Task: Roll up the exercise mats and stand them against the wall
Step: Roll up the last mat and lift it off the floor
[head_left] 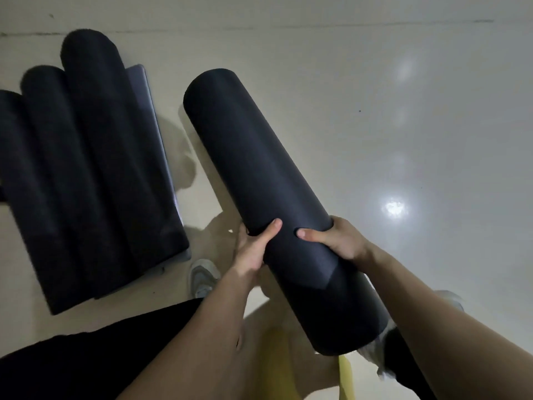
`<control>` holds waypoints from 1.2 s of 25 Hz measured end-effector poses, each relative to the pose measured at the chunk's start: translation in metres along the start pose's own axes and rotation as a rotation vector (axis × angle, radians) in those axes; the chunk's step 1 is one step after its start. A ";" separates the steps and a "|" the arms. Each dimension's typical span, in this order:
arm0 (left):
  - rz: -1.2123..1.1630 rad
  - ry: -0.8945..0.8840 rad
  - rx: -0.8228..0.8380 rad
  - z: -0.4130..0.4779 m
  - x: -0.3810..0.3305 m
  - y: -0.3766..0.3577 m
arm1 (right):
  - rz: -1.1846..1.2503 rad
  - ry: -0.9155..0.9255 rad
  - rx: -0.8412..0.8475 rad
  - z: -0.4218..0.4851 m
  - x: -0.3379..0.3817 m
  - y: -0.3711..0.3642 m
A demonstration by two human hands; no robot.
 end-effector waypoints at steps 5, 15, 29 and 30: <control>0.193 -0.068 0.102 -0.151 -0.117 -0.037 | 0.209 -0.036 -0.289 -0.161 0.103 -0.009; 0.795 -0.232 0.514 -0.449 -0.306 -0.235 | 0.851 0.086 -0.798 -0.484 0.250 0.068; 1.671 -0.120 1.148 -0.603 -0.207 -0.430 | 1.751 0.001 -1.437 -0.644 0.195 0.056; 1.747 -0.113 1.193 -0.611 -0.196 -0.430 | 1.832 -0.018 -1.478 -0.645 0.193 0.043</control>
Point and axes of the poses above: each hand's wrist, its own z-axis towards the middle knuckle, its own y-axis out of the back of the hand, x = y × z, the point moved 1 cm from there along z, towards the middle knuckle, and after that the axes turned 3 degrees about y, right-handed, at the moved point
